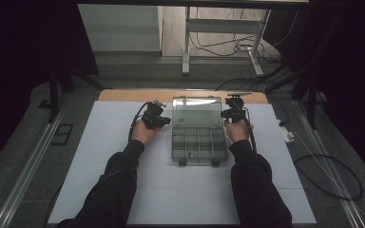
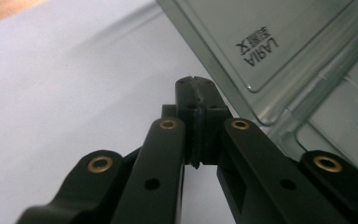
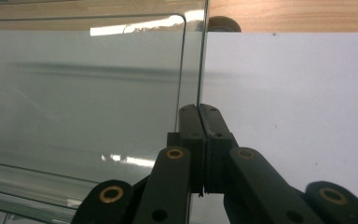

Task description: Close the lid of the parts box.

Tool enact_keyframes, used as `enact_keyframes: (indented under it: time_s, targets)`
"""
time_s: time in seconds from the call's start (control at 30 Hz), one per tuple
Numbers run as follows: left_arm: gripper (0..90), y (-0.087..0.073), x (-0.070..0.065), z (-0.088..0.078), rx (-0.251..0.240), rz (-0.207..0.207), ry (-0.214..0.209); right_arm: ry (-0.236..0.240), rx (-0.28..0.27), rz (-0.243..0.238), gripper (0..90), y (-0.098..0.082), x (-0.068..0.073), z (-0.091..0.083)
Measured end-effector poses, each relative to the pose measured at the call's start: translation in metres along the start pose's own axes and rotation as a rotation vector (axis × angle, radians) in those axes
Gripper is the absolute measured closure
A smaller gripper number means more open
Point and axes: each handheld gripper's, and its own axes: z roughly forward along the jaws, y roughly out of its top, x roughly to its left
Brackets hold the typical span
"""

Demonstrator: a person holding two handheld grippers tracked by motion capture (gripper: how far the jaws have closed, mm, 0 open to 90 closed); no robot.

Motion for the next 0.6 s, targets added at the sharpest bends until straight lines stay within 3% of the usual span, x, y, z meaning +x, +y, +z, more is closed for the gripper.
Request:
enact_keyframes:
  time_s: [0.43, 0.6]
  targets:
    - [88.6, 0.009, 0.0, 0.017, 0.006, -0.016, 0.0, 0.004, -0.031, -0.017, 89.1, -0.002, 0.003, -0.008]
    - [88.7, 0.013, 0.002, 0.018, -0.026, -0.016, 0.01, 0.001, -0.045, -0.024, 89.2, -0.004, 0.004, -0.013]
